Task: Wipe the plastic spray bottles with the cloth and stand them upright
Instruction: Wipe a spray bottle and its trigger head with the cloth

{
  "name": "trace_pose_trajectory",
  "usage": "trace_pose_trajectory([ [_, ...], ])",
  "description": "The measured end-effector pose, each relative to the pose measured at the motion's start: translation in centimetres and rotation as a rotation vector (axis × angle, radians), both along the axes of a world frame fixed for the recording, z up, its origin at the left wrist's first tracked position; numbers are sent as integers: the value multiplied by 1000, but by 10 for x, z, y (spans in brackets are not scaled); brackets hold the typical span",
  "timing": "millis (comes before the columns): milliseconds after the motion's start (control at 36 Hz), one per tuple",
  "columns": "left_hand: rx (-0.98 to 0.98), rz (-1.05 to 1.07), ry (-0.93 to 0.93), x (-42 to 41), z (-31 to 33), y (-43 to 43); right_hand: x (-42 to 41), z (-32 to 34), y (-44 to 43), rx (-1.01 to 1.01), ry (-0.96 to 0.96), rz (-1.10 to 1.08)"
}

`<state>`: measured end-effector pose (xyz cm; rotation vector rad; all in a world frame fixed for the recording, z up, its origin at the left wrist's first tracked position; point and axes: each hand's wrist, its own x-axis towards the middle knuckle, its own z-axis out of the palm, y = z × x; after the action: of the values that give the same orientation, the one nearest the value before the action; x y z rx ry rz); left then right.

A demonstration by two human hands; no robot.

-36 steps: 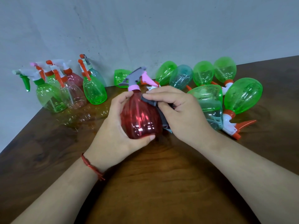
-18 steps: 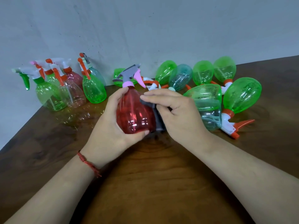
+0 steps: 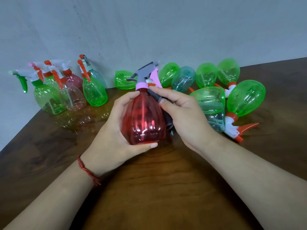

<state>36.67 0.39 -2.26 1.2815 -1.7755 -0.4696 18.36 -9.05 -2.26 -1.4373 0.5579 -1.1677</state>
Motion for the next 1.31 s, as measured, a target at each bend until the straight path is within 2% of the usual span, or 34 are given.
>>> trace_pose_trajectory([
  [111,44,-60,29,3,-1,0,-1,2,1,-29,-49,-52],
  [222,67,-68,-26,3,-3,0,0,-1,1,-90,-5,-115],
  [389,14,-19,-144,1,-1,1,-1,-2,-1,-169,61,-92],
  [500,-30,58,-140,0,-2,1,-3,-3,-1,-264,126,-67],
  [694,-33,298,46,9,-6,-5,-2,-8,5,-517,236,-86],
  [833,-37,337,205,16,-8,-11,0,-8,11,-594,225,-72],
  [972,-37,266,201,9,-2,-7,0,-9,8,-475,184,-109],
  [1139,-57,75,169,-4,1,2,0,0,2,-139,-11,-11],
  [1222,-30,8,207,-5,0,1,-2,4,1,-93,-61,1],
  [1306,-13,1,133,-6,1,2,-2,4,-1,-37,-81,14],
])
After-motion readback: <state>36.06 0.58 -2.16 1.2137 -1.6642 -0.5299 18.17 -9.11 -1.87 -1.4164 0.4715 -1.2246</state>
